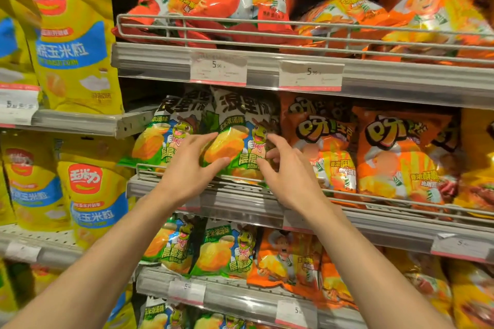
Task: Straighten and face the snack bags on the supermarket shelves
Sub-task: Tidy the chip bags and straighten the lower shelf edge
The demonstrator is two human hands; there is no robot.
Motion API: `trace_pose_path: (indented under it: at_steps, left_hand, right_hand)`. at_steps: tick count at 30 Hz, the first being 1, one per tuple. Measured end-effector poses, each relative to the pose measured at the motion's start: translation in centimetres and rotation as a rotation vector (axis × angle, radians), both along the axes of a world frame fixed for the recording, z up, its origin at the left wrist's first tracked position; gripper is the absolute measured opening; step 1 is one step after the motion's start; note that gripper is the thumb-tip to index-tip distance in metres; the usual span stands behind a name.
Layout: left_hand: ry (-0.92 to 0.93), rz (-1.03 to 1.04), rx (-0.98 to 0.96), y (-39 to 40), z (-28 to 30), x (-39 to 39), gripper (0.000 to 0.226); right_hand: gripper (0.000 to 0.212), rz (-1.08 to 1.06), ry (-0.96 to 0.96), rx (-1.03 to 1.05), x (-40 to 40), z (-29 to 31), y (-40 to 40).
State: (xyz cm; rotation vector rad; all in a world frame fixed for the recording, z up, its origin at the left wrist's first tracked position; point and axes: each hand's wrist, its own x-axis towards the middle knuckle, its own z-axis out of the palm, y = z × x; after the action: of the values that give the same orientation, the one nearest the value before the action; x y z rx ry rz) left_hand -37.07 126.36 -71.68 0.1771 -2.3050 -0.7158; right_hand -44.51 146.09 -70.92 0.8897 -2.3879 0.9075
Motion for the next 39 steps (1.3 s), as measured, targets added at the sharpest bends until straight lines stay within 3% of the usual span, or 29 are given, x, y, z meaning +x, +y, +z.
trace_pose_path:
  at_steps: [5,10,15,19,26,32,39]
  left_hand:
    - [-0.085,-0.013,-0.062,0.5,0.0,0.0,0.066]
    - [-0.189,-0.039,-0.068,-0.3,0.1,0.4,0.051]
    - [-0.020,0.046,-0.158,-0.2,-0.8,0.9,0.056]
    - [0.133,0.085,-0.306,3.2,-1.3,-0.6,0.057]
    - [-0.030,0.110,-0.373,4.9,-2.1,-3.3,0.065]
    - [-0.098,0.130,-0.413,4.4,-2.3,-3.7,0.063]
    - [-0.110,0.135,-0.411,4.5,-2.2,-3.6,0.067]
  right_hand:
    - [0.037,-0.020,0.047,-0.032,-0.4,-0.3,0.5]
    - [0.037,0.025,0.006,-0.024,0.2,-0.2,1.3]
    - [0.030,-0.192,0.220,-0.023,-0.5,0.1,6.0]
    - [0.048,-0.321,0.148,0.129,-1.2,0.0,8.6]
    - [0.056,-0.197,0.091,0.195,-1.7,-0.6,8.2]
    - [0.059,-0.237,0.031,0.419,-2.3,-0.6,7.8]
    - [0.062,-0.238,-0.041,0.356,-3.5,-0.4,9.3]
